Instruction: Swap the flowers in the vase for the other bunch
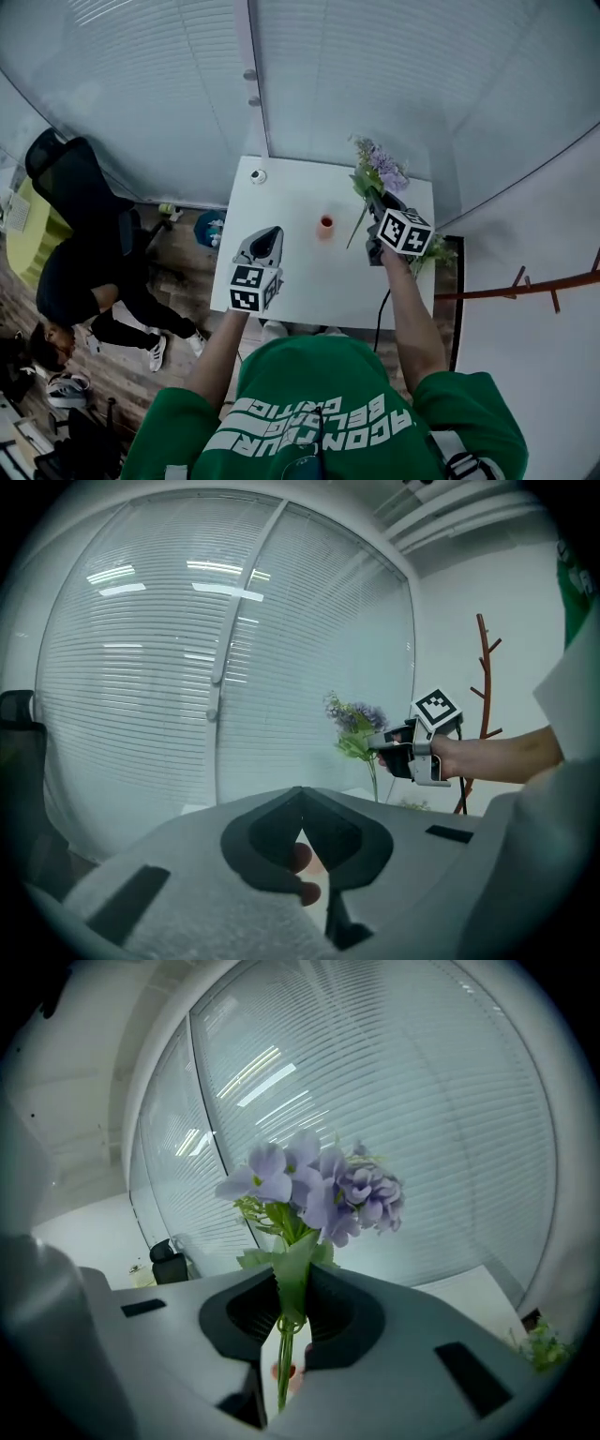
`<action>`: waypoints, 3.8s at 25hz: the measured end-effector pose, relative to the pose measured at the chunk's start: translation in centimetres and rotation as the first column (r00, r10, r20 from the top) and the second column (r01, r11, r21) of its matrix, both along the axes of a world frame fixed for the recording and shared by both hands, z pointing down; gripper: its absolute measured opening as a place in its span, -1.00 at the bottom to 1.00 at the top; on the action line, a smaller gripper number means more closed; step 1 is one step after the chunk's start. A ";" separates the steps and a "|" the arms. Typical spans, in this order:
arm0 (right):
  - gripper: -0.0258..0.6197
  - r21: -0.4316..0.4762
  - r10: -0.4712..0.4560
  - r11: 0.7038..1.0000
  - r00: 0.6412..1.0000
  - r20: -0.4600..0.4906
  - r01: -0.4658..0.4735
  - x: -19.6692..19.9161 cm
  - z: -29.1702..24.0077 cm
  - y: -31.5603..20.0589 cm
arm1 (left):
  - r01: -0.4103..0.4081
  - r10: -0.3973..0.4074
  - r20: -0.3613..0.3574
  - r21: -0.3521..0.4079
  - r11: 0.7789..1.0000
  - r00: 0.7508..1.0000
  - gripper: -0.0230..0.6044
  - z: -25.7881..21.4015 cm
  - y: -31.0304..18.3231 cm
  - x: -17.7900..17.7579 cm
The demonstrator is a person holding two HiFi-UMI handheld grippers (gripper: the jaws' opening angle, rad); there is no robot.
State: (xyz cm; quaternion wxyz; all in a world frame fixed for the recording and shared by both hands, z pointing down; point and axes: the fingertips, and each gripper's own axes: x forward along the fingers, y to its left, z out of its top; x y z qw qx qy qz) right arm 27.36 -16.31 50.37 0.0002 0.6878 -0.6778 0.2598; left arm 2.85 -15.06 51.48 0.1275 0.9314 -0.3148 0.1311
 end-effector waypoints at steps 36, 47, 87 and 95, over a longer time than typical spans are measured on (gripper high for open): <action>-0.77 0.091 -0.172 0.979 0.977 -0.125 0.184 -4.8 3.4 -7.6 | 0.211 -0.209 0.038 -0.046 0.976 0.977 -0.90 2.4 0.3 -4.4; -0.77 -0.082 -0.294 0.955 0.948 -0.125 0.285 -6.9 10.7 -5.3 | 0.257 -0.255 0.043 -0.081 0.963 0.966 -0.90 3.8 2.8 -4.0; -0.68 -0.153 -0.295 0.946 0.954 -0.049 0.284 -1.4 9.0 6.4 | 0.238 -0.236 0.031 -0.100 0.966 0.971 -0.90 4.3 7.8 2.4; -0.86 -0.128 -0.362 0.927 0.929 -0.075 0.351 -1.2 8.2 9.3 | 0.228 -0.227 0.025 -0.111 0.967 0.974 -0.90 4.8 9.5 5.2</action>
